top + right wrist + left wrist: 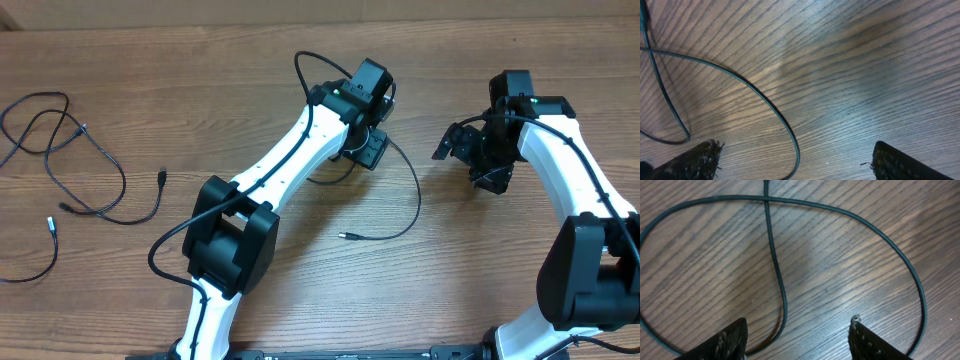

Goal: Untangle cables
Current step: 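Lower the left gripper onto the remaining center cable and grasp it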

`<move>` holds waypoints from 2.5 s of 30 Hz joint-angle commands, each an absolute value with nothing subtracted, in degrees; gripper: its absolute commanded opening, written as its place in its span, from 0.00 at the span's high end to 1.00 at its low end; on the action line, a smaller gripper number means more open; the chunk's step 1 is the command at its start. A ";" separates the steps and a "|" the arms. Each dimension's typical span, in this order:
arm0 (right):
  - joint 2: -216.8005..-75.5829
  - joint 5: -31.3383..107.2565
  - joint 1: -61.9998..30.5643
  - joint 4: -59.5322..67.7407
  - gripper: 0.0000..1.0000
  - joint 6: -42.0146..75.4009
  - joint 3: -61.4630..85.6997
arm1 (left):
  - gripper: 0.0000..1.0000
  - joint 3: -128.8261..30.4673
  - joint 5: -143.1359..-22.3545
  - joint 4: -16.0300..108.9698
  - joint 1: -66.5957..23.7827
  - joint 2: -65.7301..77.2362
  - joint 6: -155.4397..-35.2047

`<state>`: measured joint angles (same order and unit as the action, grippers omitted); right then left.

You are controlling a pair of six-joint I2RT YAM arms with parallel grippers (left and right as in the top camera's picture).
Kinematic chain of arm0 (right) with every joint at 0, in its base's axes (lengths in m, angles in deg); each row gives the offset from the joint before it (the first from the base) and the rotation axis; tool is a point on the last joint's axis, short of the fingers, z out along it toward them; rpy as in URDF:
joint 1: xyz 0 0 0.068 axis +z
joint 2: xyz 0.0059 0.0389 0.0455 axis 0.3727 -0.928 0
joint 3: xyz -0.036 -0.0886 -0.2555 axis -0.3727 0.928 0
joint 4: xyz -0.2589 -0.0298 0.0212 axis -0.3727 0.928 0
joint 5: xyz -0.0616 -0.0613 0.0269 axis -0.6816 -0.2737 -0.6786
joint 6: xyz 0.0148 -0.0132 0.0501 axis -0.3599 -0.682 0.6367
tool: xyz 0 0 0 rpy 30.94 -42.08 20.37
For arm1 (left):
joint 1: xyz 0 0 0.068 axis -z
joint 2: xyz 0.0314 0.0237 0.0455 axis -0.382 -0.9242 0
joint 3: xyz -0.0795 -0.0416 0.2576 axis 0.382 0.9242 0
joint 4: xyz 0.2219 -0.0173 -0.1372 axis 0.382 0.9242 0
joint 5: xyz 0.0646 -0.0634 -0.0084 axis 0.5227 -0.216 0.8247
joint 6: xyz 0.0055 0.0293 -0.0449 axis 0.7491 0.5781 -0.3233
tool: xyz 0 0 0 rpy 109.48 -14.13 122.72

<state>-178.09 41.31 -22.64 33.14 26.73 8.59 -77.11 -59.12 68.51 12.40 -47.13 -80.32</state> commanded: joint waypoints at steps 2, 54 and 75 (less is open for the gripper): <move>-178.05 41.12 -22.53 32.68 0.05 26.40 8.87 | 0.37 -77.66 -57.26 68.75 12.37 -49.49 -80.10; -178.05 41.05 -22.53 32.70 0.04 26.35 8.87 | 0.73 -77.00 -54.09 66.20 12.46 -58.50 -87.64; -178.05 41.05 -22.53 32.03 0.04 26.35 8.87 | 0.96 -96.26 -54.90 76.95 10.08 -53.56 -89.69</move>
<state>-178.09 41.27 -22.64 32.29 26.73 8.61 -87.17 -54.90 74.76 10.82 -57.23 -89.17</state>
